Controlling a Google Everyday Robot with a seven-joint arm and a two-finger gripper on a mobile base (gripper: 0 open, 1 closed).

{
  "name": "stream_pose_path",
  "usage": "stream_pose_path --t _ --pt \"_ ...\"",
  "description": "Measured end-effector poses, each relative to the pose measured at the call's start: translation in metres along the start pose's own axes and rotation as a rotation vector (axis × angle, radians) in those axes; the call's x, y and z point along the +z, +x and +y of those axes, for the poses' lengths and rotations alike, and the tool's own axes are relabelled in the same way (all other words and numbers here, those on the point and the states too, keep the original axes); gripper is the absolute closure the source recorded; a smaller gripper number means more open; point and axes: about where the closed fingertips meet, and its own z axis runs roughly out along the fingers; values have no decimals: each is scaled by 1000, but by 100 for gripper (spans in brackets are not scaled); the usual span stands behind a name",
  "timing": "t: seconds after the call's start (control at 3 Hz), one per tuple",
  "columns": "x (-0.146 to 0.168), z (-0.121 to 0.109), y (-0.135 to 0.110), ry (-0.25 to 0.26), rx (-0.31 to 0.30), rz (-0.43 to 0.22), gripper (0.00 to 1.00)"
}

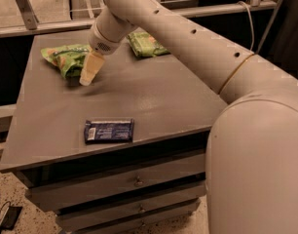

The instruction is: Move green rice chip bag near rxbar blueberry

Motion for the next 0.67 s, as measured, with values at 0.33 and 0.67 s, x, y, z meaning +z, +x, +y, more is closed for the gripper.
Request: stream_pose_path --t 0.33,0.67 --pt "14 3 -19 -42 -52 -25 16" --pt "32 9 -27 -87 -53 -33 39"
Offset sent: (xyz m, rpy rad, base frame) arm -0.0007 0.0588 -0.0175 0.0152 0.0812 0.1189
